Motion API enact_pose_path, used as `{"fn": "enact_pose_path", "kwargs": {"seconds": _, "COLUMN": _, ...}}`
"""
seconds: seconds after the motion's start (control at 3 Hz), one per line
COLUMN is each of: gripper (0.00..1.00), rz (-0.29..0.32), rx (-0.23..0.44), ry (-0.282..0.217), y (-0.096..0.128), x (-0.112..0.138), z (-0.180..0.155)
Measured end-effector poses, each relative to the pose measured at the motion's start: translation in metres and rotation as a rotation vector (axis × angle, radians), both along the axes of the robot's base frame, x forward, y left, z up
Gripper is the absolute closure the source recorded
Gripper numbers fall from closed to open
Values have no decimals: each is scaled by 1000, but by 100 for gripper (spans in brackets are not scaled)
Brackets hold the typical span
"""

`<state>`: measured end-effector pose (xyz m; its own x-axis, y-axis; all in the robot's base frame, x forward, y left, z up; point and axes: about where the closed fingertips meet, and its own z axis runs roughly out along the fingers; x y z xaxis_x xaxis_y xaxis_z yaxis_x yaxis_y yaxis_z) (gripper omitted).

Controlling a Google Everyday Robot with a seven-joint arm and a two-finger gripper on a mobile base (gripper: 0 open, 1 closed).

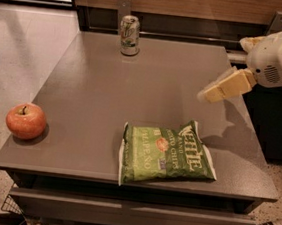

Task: Move 7up can near apple

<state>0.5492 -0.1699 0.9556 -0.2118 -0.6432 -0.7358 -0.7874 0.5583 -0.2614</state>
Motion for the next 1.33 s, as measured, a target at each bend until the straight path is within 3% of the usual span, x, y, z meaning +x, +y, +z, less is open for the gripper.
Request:
{"fn": "enact_pose_path", "kwargs": {"seconds": 0.33, "gripper": 0, "rz": 6, "rx": 182, "ry": -112, "y": 32, "x": 42, "z": 8}}
{"fn": "enact_pose_path", "kwargs": {"seconds": 0.67, "gripper": 0, "rz": -18, "rx": 302, "ry": -210, "y": 50, "x": 81, "z": 24}}
{"fn": "enact_pose_path", "kwargs": {"seconds": 1.0, "gripper": 0, "rz": -57, "rx": 392, "ry": -250, "y": 67, "x": 112, "z": 34}}
{"fn": "enact_pose_path", "kwargs": {"seconds": 1.33, "gripper": 0, "rz": -45, "rx": 396, "ry": -238, "y": 72, "x": 123, "z": 29}}
